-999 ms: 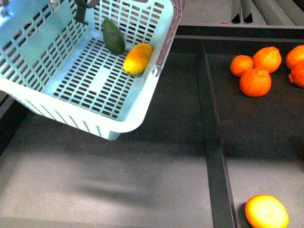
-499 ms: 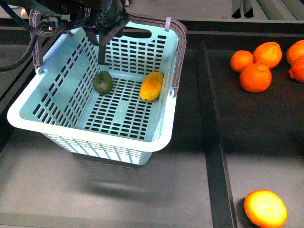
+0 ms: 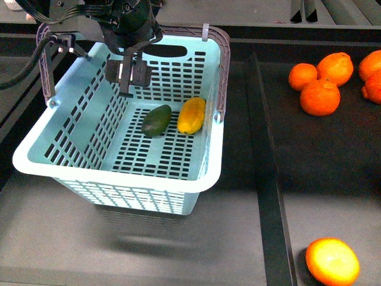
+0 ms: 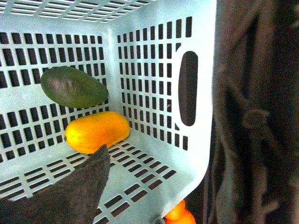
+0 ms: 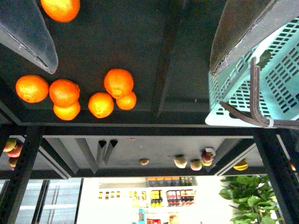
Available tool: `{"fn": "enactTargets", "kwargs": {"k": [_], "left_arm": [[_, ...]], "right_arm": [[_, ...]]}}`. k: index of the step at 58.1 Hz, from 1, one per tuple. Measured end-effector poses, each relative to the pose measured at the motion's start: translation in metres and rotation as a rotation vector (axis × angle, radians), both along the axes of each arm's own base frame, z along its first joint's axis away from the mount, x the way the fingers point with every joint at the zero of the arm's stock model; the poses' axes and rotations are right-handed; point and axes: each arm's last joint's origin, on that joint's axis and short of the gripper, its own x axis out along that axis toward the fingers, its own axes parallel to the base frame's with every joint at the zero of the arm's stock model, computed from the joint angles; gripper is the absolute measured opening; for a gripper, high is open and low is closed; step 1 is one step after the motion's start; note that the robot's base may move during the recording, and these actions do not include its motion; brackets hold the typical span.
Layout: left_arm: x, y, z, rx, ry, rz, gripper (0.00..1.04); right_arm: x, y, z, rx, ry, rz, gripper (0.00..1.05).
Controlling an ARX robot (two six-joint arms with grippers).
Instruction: Pick mango and avocado into basket
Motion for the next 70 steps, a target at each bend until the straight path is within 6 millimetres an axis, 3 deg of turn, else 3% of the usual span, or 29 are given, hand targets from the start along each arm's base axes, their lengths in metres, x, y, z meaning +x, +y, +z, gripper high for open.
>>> {"fn": "enactTargets", "kwargs": {"k": [9, 20, 35, 40, 44, 46, 51, 56, 70], "left_arm": [[-0.002, 0.001, 0.023, 0.035, 0.054, -0.013, 0.98], [-0.026, 0.001, 0.066, 0.099, 0.141, -0.039, 0.96], [-0.079, 0.017, 0.091, 0.333, 0.228, -0.071, 0.96], [-0.095, 0.040, 0.081, 0.467, -0.067, -0.343, 0.79], [-0.120, 0.070, 0.066, 0.809, -0.352, -0.508, 0.61], [-0.135, 0.088, 0.068, 0.994, -0.506, -0.495, 0.50], [-0.165, 0.114, 0.072, 1.202, -0.587, -0.486, 0.28], [-0.192, 0.133, 0.056, 1.272, -0.549, -0.542, 0.03], [-0.239, 0.162, 0.042, 1.298, -0.542, -0.542, 0.02]], "right_arm": [[0.000, 0.000, 0.000, 0.000, 0.000, 0.000, 0.96], [0.000, 0.000, 0.000, 0.000, 0.000, 0.000, 0.96], [0.000, 0.000, 0.000, 0.000, 0.000, 0.000, 0.96], [0.000, 0.000, 0.000, 0.000, 0.000, 0.000, 0.96], [0.000, 0.000, 0.000, 0.000, 0.000, -0.001, 0.96], [0.000, 0.000, 0.000, 0.000, 0.000, 0.000, 0.96], [0.000, 0.000, 0.000, 0.000, 0.000, 0.000, 0.96], [0.000, 0.000, 0.000, 0.000, 0.000, 0.000, 0.96], [0.000, 0.000, 0.000, 0.000, 0.000, 0.000, 0.96]]}}
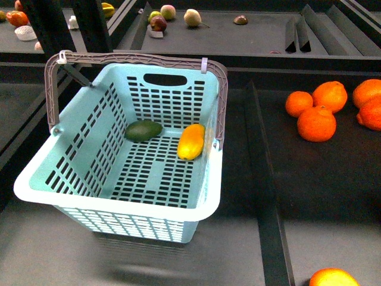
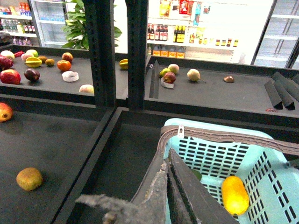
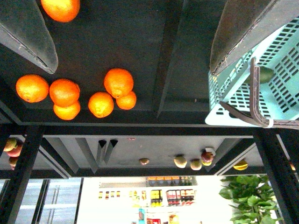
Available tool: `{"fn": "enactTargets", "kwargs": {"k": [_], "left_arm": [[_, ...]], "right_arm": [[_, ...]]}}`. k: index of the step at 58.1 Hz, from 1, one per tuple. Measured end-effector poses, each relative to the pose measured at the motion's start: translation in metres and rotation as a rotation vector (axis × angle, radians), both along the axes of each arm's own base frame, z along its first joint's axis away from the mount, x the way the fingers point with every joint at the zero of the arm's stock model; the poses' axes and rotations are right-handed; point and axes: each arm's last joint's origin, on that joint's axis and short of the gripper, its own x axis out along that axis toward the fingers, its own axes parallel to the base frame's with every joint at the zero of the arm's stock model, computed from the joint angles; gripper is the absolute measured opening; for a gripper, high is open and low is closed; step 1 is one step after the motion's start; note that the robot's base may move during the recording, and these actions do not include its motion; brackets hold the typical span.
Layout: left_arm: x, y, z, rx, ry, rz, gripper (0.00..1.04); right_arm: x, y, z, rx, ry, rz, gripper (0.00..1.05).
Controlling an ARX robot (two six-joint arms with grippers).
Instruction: Pick mango and avocado into basket
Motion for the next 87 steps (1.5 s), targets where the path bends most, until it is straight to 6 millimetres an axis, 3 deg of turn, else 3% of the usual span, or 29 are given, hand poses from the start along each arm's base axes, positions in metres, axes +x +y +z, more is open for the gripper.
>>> {"fn": "enactTargets", "kwargs": {"k": [15, 35, 87], "left_arm": [[-0.032, 0.020, -0.017, 0.003, 0.010, 0.006, 0.02], [-0.055, 0.021, -0.009, 0.003, -0.016, 0.003, 0.02], [-0.088, 0.021, -0.011, 0.004, -0.019, 0.004, 0.02]], "right_arm": [[0.000, 0.000, 0.000, 0.000, 0.000, 0.000, 0.96], [0.000, 0.000, 0.000, 0.000, 0.000, 0.000, 0.96], [0.000, 0.000, 0.000, 0.000, 0.000, 0.001, 0.96]]}}
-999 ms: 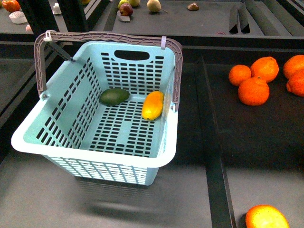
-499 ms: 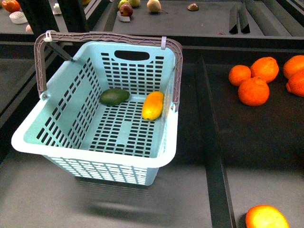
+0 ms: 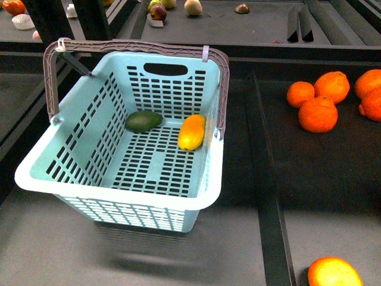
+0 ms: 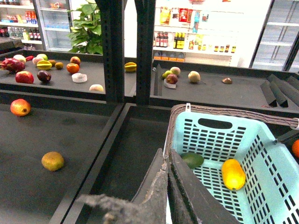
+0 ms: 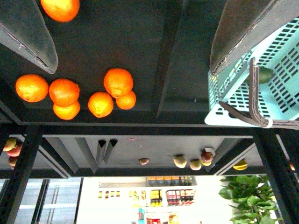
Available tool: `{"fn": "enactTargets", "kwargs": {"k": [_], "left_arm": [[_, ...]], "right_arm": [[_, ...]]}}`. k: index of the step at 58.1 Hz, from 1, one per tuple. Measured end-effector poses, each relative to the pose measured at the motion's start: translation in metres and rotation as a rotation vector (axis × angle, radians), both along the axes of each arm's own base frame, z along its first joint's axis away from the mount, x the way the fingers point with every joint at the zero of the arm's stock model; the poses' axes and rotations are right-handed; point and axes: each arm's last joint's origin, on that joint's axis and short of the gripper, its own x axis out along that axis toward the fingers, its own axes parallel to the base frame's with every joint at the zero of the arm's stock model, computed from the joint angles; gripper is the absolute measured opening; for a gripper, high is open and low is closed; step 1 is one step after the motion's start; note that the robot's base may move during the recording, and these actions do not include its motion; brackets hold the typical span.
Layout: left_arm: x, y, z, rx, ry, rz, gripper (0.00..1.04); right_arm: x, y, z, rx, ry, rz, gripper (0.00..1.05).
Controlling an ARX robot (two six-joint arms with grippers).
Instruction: Pick mango and avocado into basket
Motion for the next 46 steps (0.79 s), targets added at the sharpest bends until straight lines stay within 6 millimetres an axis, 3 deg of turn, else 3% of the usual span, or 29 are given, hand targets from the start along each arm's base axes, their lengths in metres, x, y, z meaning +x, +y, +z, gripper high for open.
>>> {"fn": "enactTargets", "kwargs": {"k": [9, 13, 18, 27, 30, 46], "left_arm": [[-0.0001, 0.0000, -0.0001, -0.001, 0.001, 0.000, 0.03], [-0.0001, 0.0000, -0.0001, 0.000, 0.001, 0.000, 0.23], [-0.0001, 0.0000, -0.0001, 0.000, 0.001, 0.000, 0.41], [-0.0001, 0.0000, -0.0001, 0.000, 0.001, 0.000, 0.88], [-0.0001, 0.0000, -0.0001, 0.000, 0.001, 0.000, 0.97], [-0.0001, 0.0000, -0.0001, 0.002, 0.001, 0.000, 0.96]], "right_arm": [[0.0000, 0.0000, 0.0000, 0.000, 0.000, 0.000, 0.96], [0.0000, 0.0000, 0.0000, 0.000, 0.000, 0.000, 0.96], [0.0000, 0.0000, 0.0000, 0.000, 0.000, 0.000, 0.96], [0.0000, 0.0000, 0.0000, 0.000, 0.000, 0.000, 0.96], [0.0000, 0.0000, 0.0000, 0.000, 0.000, 0.000, 0.96], [0.0000, 0.0000, 0.0000, 0.000, 0.000, 0.000, 0.96]]}}
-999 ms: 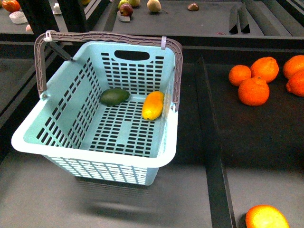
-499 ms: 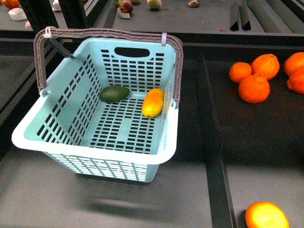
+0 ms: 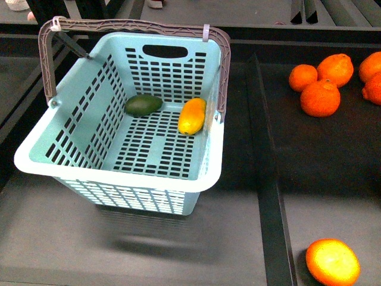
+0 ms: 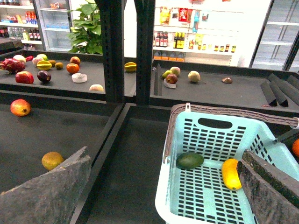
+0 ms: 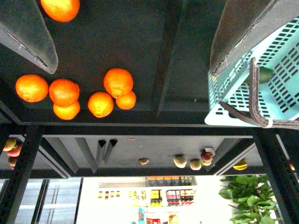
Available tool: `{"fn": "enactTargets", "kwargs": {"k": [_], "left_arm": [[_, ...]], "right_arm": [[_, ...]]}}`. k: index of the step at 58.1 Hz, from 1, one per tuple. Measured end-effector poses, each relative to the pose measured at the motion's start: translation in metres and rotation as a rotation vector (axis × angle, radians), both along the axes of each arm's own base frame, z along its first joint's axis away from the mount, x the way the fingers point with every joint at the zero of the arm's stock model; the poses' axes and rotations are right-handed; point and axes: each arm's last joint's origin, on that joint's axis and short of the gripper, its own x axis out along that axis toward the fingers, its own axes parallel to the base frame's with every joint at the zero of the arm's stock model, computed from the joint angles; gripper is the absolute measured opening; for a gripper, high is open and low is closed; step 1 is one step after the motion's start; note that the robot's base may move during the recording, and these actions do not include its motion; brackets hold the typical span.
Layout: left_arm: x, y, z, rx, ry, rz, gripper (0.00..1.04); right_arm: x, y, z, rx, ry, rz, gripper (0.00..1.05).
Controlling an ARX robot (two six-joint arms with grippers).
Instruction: Pick mango and avocado into basket
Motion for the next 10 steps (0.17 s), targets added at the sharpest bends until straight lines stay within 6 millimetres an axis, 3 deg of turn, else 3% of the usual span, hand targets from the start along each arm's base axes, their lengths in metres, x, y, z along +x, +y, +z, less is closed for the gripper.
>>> {"fn": "enactTargets", "kwargs": {"k": [10], "left_arm": [[0.0000, 0.0000, 0.0000, 0.000, 0.000, 0.000, 0.96]], "right_arm": [[0.0000, 0.0000, 0.0000, 0.000, 0.000, 0.000, 0.96]]}}
